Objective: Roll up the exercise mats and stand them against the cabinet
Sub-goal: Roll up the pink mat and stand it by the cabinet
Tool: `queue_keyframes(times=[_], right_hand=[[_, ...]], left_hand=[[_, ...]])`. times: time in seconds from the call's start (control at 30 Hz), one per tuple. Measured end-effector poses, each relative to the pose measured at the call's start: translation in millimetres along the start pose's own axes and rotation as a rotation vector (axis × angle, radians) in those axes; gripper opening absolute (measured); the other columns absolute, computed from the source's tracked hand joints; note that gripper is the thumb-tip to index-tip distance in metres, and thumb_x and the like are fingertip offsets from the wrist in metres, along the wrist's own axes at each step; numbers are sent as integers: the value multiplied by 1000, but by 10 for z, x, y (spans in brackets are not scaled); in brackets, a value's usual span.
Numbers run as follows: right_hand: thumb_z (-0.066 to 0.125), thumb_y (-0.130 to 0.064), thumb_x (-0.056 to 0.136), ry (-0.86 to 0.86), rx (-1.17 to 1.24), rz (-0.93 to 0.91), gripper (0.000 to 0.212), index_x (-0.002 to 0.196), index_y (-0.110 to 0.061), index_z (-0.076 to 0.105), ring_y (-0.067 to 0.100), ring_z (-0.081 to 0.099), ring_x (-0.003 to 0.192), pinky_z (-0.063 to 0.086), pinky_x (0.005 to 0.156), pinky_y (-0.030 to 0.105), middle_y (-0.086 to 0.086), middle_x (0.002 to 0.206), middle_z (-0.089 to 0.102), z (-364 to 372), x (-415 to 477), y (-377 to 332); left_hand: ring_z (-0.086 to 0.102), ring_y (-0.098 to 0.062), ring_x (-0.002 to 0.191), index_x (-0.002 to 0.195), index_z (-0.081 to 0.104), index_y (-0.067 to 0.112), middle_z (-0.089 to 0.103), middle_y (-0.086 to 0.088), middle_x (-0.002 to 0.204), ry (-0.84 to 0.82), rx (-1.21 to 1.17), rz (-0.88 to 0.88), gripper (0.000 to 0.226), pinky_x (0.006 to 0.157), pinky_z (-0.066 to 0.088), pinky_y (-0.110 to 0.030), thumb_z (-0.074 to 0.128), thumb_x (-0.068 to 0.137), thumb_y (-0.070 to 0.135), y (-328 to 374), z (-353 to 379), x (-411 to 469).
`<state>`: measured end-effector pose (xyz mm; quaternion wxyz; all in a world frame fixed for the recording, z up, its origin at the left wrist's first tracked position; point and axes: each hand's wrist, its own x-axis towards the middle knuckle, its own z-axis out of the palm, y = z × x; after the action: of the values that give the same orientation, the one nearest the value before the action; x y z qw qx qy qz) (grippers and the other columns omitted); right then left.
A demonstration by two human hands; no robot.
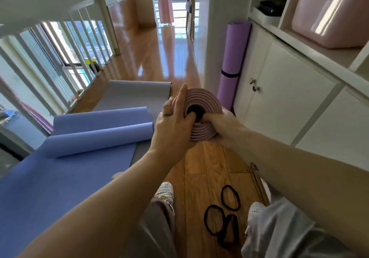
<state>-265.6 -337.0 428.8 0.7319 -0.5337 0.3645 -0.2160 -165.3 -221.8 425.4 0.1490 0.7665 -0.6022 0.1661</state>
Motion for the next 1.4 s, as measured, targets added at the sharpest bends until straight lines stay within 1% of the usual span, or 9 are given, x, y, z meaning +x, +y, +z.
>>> queue_keyframes(times=[0.13,0.4,0.57,0.7,0.83,0.97,1.17,1.3,1.4], right_hand=[[67,-4,75,1,66,-58,62,133,-14,47,35,62,106,57,82,51,17,119,60,87,503,184],[57,9,82,33,230,-81,56,135,-5,45,36,63,105,58,78,46,24,122,58,38,1399,852],[56,2,88,-115,222,64,54,139,-7,41,31,65,105,58,76,43,23,127,56,-276,1763,1319],[62,-6,88,-340,-20,455,59,140,-23,41,26,61,114,55,86,39,9,130,58,-960,1787,1842],[67,-13,87,-408,-760,823,43,126,-26,56,18,55,115,50,95,38,1,129,57,-1486,1618,2603],[56,-9,92,-569,-1090,900,26,114,-19,66,14,54,108,49,82,23,0,127,58,-1634,1469,3279],[44,-12,95,-773,-1507,929,36,130,-6,50,30,47,116,46,94,36,11,130,43,-1639,1430,3804],[41,-10,97,-812,-1564,1002,14,87,-9,50,19,45,76,44,88,32,5,88,44,-1612,1480,3795],[40,-14,99,-791,-1595,989,29,124,-3,51,22,46,94,40,87,28,10,102,50,-1580,1511,3609]], left_hand=[[35,-50,130,103,64,13,21,-19,153,72,-24,21,41,79,54,-52,82,70,31,-280,400,165],[32,-53,132,110,63,9,15,-8,150,65,-60,59,38,85,52,-60,78,76,18,-670,1424,427],[31,-51,133,111,63,11,19,-9,152,-87,-1,166,39,87,50,-61,77,75,16,-747,2032,521],[34,-50,132,109,64,14,31,-9,153,-267,117,423,39,90,46,-64,80,73,12,-798,2493,478],[34,-48,132,128,54,20,24,-6,154,-362,209,672,67,90,45,-66,79,68,4,-697,2883,374],[33,-49,132,144,28,26,21,-7,156,-474,362,897,85,92,42,-69,72,74,5,-418,3219,260],[3,-48,142,152,-6,19,-18,-7,157,-770,482,1006,79,103,22,-71,48,96,12,-125,3571,103],[4,-49,141,153,-4,19,-17,-7,158,-774,453,988,75,103,23,-72,45,96,10,-138,3585,91],[4,-49,141,151,-5,21,-17,-8,157,-742,456,986,79,103,24,-72,49,94,10,-140,3491,142]])
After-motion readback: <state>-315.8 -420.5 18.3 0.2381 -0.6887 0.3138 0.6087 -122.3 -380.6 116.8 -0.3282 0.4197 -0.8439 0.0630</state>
